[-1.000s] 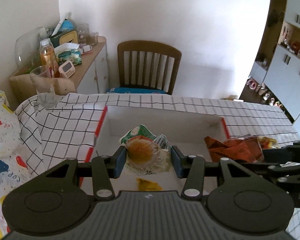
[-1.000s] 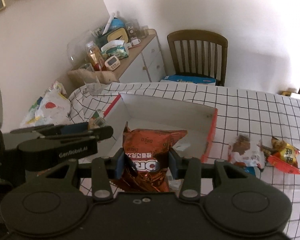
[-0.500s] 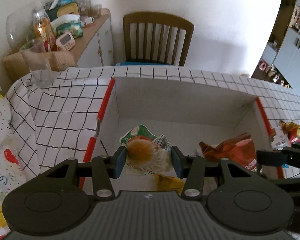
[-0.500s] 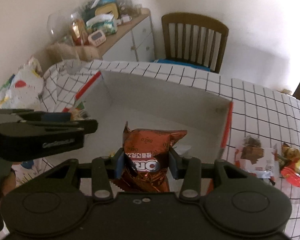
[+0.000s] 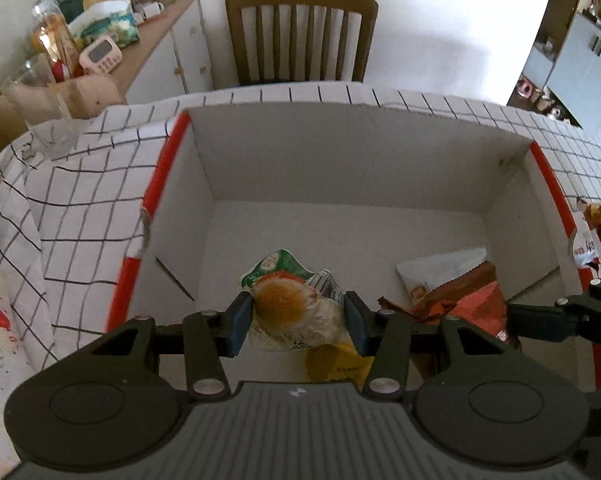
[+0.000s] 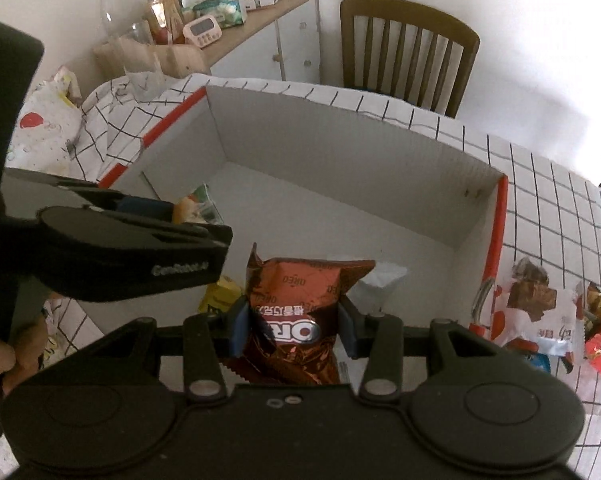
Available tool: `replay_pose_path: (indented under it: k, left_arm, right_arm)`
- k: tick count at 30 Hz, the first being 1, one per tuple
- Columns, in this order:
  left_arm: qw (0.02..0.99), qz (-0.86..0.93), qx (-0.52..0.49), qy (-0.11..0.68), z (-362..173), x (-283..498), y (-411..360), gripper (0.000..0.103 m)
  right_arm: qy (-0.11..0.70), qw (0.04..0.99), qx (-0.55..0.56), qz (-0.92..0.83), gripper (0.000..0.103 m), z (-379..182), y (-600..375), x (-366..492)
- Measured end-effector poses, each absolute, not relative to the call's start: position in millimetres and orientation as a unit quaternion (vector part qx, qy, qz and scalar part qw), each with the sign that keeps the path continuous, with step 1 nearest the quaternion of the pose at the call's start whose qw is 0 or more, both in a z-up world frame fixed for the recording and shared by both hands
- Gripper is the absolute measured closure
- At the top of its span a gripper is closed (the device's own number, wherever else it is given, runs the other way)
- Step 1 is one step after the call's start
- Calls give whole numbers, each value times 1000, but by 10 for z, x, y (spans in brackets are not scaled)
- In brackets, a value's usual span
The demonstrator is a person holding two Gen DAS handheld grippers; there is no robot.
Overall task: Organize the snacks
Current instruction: 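Carry both snacks over the red box and open both tools to drop them, then withdraw both tools from the box back toward the remaining snacks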
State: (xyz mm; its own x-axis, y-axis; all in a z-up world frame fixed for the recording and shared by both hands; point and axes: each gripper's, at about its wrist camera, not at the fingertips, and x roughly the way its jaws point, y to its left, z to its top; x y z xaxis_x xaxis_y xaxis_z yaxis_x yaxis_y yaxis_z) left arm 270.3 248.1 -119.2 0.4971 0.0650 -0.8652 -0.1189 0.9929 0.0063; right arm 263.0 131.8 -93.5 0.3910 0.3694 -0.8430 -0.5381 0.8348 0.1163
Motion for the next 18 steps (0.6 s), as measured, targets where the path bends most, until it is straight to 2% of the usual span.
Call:
replay_pose_path:
  k: [7,8,9,11,14,18]
  left_arm:
    - [862,54,-36,503,-1190,2693,2467,49]
    - [863,56,-38,501,-1177,2686,2470,47]
    - [863,56,-42,500,-1163,2685,2474,38]
    - [867,57,-50,493,-1114,2659,2481,30]
    - [870,60,-55,486,-1036,2624,2480,30]
    - [875,63,-52,477,-949,2561,2455,30]
  right_arm:
    - [492,821,-85,278,54,-968,1303,2607]
    - [492,821,-84,279,54,-961,1304,2599]
    - [490,821,-84,279,54,-953,1297,2589]
    - [488,822,-82,282,52,-925,1289,2576]
    - [482,826,-79,282,44,-875,1248,2547]
    - [476,829,-69,285,41,-797,1179,2510]
